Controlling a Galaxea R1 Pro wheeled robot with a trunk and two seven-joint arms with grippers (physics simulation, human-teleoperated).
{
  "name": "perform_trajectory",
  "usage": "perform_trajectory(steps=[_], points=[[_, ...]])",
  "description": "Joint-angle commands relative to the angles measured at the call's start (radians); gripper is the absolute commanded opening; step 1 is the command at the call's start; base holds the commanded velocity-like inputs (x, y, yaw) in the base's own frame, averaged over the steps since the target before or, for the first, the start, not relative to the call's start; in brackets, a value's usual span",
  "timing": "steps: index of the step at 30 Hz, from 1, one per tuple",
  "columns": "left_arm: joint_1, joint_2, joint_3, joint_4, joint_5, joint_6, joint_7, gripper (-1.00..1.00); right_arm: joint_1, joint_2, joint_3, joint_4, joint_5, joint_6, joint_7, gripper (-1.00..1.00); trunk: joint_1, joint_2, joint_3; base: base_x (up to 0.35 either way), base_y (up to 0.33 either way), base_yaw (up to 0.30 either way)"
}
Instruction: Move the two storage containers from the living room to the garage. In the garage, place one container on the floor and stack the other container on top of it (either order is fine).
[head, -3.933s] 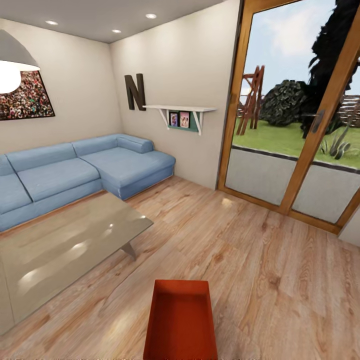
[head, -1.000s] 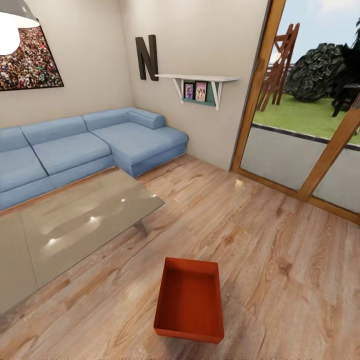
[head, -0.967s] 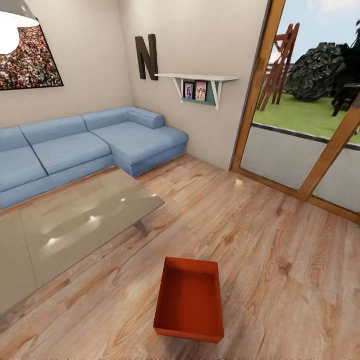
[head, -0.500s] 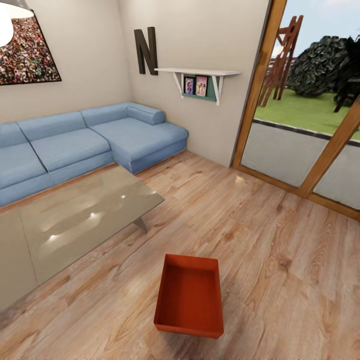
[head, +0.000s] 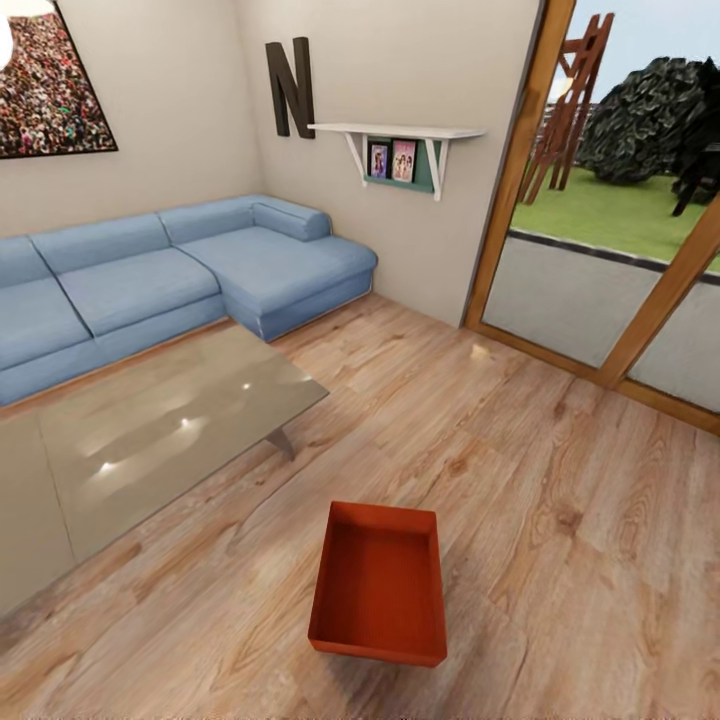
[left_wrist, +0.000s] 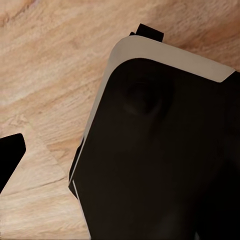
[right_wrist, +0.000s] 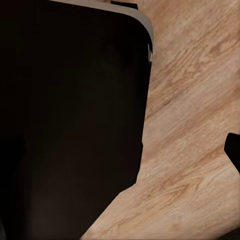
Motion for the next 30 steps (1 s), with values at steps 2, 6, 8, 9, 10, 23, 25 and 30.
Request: perform_trajectory(steps=[2,6,8,9,10,23,25,30], points=[[0.0,0.0,0.008,0.001,0.0,-0.003,0.001,1.0,-0.001,0.001,0.008,0.003,-0.009,-0.006,-0.002,1.0,0.0,0.0,-0.004,0.0,0.0,0.0],[0.0,0.0,0.008,0.001,0.0,-0.003,0.002,1.0,-0.001,-0.001,0.008,0.003,-0.009,-0.006,-0.002,1.0,0.0,0.0,-0.01,0.0,0.0,0.0],[0.0,0.0,0.008,0.001,0.0,-0.003,0.001,1.0,-0.001,-0.001,0.008,0.003,-0.009,-0.006,-0.002,1.0,0.0,0.0,-0.014,0.0,0.0,0.0],[0.0,0.0,0.008,0.001,0.0,-0.003,0.001,1.0,-0.001,-0.001,0.008,0.003,-0.009,-0.006,-0.002,1.0,0.0,0.0,-0.015,0.0,0.0,0.0],[0.0,0.0,0.008,0.001,0.0,-0.003,0.002,1.0,-0.001,-0.001,0.008,0.003,-0.009,-0.006,-0.002,1.0,0.0,0.0,-0.017,0.0,0.0,0.0],[0.0,0.0,0.008,0.001,0.0,-0.003,0.002,1.0,-0.001,-0.001,0.008,0.003,-0.009,-0.006,-0.002,1.0,0.0,0.0,-0.038,0.0,0.0,0.0],[0.0,0.0,0.008,0.001,0.0,-0.003,0.002,1.0,-0.001,-0.001,0.008,0.003,-0.009,-0.006,-0.002,1.0,0.0,0.0,-0.041,0.0,0.0,0.0],[0.0,0.0,0.008,0.001,0.0,-0.003,0.002,1.0,-0.001,-0.001,0.008,0.003,-0.009,-0.006,-0.002,1.0,0.0,0.0,-0.049,0.0,0.0,0.0]])
